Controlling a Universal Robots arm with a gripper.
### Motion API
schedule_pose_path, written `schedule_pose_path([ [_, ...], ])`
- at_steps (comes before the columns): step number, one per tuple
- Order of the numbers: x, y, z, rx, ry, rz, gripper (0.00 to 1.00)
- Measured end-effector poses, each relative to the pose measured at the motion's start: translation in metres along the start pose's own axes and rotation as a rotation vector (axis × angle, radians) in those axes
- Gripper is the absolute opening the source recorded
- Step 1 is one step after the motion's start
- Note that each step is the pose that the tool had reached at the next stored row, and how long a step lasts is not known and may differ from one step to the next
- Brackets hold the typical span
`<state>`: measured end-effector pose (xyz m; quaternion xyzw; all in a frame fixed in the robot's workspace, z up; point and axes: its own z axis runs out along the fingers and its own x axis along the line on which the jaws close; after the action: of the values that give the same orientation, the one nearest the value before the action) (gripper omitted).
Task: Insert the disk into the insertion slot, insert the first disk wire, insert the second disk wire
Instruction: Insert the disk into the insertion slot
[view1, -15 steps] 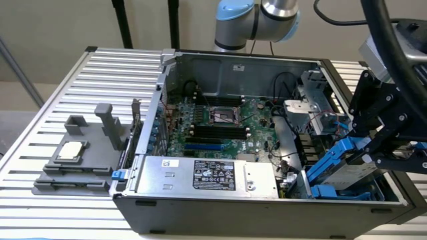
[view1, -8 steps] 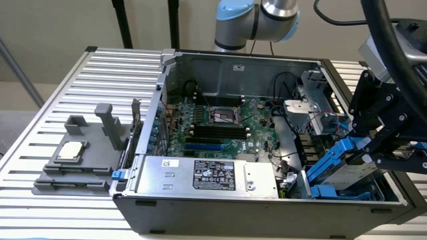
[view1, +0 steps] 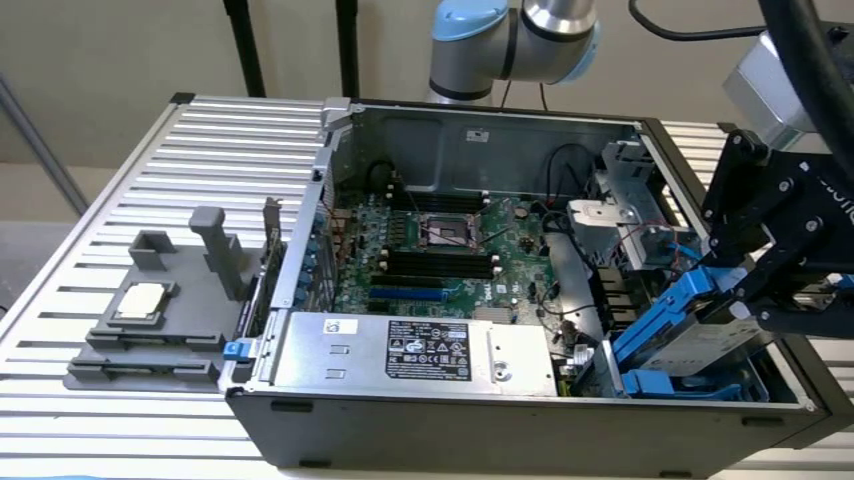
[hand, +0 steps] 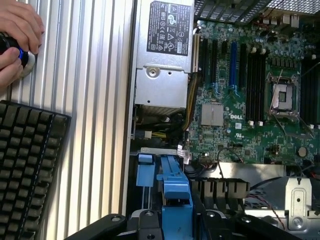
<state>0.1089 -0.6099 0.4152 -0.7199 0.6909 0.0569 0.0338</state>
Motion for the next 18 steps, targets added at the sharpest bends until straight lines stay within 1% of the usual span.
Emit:
schedule_pose_path([
  [2, -0.0001, 0.0019, -0.0001, 0.0108, -0.0010, -0.005, 0.32],
  [4, -0.0001, 0.0037, 0.0003, 0.0193, -0.0013, -0.011, 0.32],
  [5, -0.0001, 0.0045, 0.0005, 0.0222, -0.0014, -0.014, 0.32],
  [6, -0.0001, 0.0049, 0.0009, 0.0236, -0.0016, -0.016, 0.32],
  [18, -0.0072, 0.0062, 0.0026, 0.0246, -0.0019, -0.026, 0.32],
])
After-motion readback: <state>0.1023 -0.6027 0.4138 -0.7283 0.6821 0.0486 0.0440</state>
